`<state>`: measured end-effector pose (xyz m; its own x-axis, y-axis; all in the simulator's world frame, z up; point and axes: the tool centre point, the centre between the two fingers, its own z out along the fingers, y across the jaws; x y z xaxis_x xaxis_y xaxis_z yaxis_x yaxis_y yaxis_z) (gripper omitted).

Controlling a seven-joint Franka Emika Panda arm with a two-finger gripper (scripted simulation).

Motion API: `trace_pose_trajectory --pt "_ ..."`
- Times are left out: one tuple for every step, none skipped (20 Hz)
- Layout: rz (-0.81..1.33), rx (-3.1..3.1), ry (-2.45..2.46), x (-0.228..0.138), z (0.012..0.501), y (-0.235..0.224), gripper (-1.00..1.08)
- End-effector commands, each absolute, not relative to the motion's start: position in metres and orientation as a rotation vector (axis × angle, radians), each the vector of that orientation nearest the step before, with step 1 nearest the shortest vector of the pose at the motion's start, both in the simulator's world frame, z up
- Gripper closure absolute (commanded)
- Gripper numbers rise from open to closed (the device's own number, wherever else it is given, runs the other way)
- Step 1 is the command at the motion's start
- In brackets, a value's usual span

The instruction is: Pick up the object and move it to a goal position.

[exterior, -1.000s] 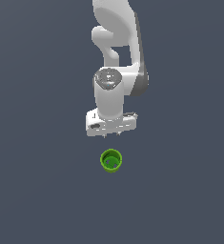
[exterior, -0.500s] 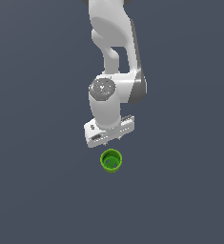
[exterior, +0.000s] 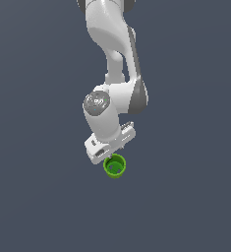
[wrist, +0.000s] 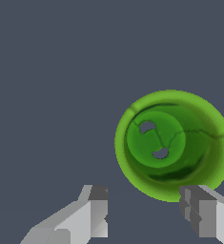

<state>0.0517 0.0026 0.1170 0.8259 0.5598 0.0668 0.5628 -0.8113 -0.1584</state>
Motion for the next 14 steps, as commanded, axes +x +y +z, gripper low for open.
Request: trace_pose_trajectory --pt "-0.045 -2.793 -0.949 0.058 0.114 0.002 -0.2" --pt "-0.054 -2.776 -0.976 0.06 0.113 0.002 -0.2" --pt "-0.063 -2.758 -1.002 0.062 0.112 0.002 -0.2" --pt "-0.072 -2.741 -1.028 0.064 0.111 0.001 -0.2" --pt "-0.081 -2.723 -1.053 0.067 0.11 0.001 -0.2" --pt "-0.091 -2.705 -1.079 0.069 0.11 0.001 -0.2" --pt "-0.102 -2.687 -1.103 0.071 0.109 0.0 -0.2" --pt "-0.113 -2.669 -1.128 0.073 0.108 0.0 -0.2" --pt "-0.124 -2.65 -1.152 0.076 0.107 -0.001 -0.2" --pt "-0.135 -2.632 -1.176 0.078 0.106 -0.001 -0.2" --pt "-0.147 -2.613 -1.199 0.08 0.106 -0.002 -0.2" --pt "-0.159 -2.594 -1.222 0.082 0.105 -0.003 -0.2" --pt "-0.172 -2.575 -1.245 0.084 0.104 -0.003 -0.2" --pt "-0.185 -2.557 -1.267 0.087 0.104 -0.004 -0.2"
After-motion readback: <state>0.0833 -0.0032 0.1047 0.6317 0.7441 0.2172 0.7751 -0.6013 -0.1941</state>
